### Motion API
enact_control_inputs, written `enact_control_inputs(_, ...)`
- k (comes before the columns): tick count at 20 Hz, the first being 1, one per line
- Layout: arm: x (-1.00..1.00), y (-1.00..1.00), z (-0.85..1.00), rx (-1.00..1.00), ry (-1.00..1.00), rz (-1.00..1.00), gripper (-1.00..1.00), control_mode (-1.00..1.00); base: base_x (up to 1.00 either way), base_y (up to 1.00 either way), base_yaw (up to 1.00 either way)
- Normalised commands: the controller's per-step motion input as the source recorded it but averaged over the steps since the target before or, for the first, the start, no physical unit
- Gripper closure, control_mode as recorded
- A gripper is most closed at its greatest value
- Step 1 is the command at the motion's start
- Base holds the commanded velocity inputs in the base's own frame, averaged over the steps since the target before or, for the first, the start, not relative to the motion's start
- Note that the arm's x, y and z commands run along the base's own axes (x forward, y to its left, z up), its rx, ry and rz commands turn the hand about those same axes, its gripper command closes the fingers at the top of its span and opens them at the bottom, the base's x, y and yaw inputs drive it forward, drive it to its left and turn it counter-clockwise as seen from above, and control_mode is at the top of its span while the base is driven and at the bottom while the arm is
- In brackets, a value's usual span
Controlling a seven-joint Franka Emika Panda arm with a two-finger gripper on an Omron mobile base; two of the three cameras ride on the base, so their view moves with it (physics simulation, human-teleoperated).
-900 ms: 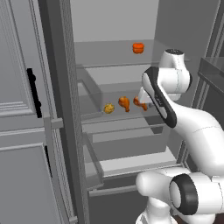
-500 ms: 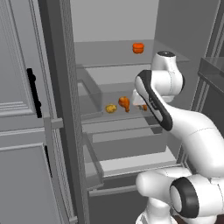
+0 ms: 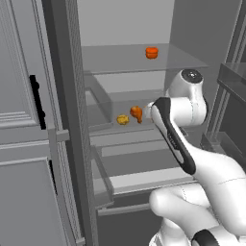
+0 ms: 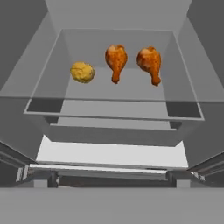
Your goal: Place one squash and one chicken drumstick in each tupperware on the nearby counter, to pack two identical lunches.
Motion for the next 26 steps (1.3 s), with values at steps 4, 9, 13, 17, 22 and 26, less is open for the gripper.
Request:
enact_control_inputs(4,0.62,0.08,-0.32,-0.09,-0.03,-0.08,-1.00,-1.00,0.00,0.00,0.00)
enact_control_inputs(9,0.26,0.04,-0.04,-0.06,0.05,-0.08,-1.00,-1.00,0.00,0.00,0.00)
enact_control_inputs(13,0.07,-0.27,-0.10,-0.06,0.04,-0.01,-1.00,-1.00,0.00,0.00,0.00)
enact_control_inputs(17,0.47,-0.60,-0.18,0.00,0.00,0.00,-1.00,-1.00,0.00,0.00,0.00)
enact_control_inputs(22,0.60,-0.40,-0.22,0.00,0.00,0.04,-1.00,-1.00,0.00,0.00,0.00)
enact_control_inputs(26,0.71,0.00,-0.02,0.00,0.01,0.08,-1.00,-1.00,0.00,0.00,0.00)
